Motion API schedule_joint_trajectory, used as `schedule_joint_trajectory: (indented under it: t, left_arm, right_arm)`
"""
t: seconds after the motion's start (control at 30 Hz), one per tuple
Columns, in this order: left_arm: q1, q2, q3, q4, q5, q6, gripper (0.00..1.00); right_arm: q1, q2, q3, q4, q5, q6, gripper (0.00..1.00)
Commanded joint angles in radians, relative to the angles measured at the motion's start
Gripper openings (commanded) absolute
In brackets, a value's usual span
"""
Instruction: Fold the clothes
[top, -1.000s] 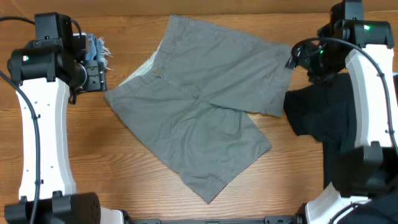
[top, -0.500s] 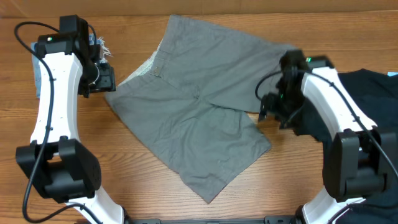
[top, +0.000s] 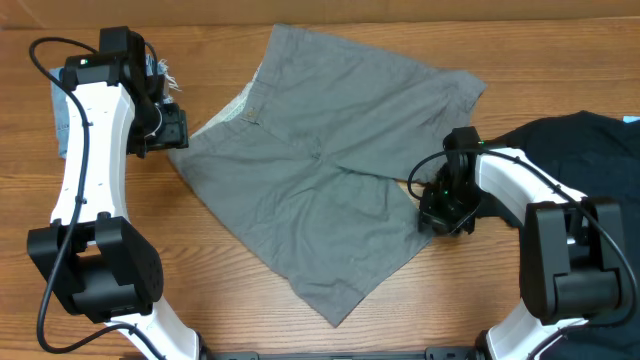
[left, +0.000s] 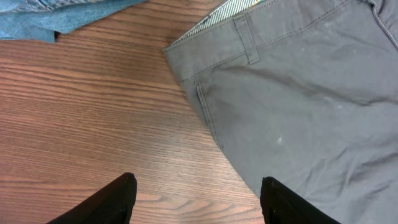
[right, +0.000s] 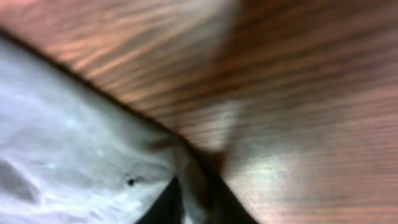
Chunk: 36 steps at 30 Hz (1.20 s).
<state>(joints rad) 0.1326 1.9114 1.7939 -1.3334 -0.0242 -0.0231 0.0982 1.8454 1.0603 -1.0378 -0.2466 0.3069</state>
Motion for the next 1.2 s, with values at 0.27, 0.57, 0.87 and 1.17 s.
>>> schedule_joint_trajectory:
  t: [0.27, 0.57, 0.87, 1.17]
  left_arm:
    - [0.000, -0.004, 0.008, -0.006, 0.019, 0.016, 0.66]
    - [-0.002, -0.002, -0.145, 0.111, 0.043, 0.019, 0.71]
    - [-0.002, -0.002, -0.428, 0.429, 0.104, 0.018, 0.80]
    - [-0.002, -0.002, -0.603, 0.626, 0.095, 0.016, 0.47]
  right_arm:
    - [-0.156, 0.002, 0.248, -0.175, 0.222, 0.087, 0.28]
    - [-0.161, -0.132, 0.391, -0.232, 0.079, -0.028, 0.49]
    - [-0.159, -0.345, 0.395, -0.226, -0.143, -0.099, 0.74]
    - [-0.158, -0.370, 0.385, -0.265, -0.193, -0.098, 0.70]
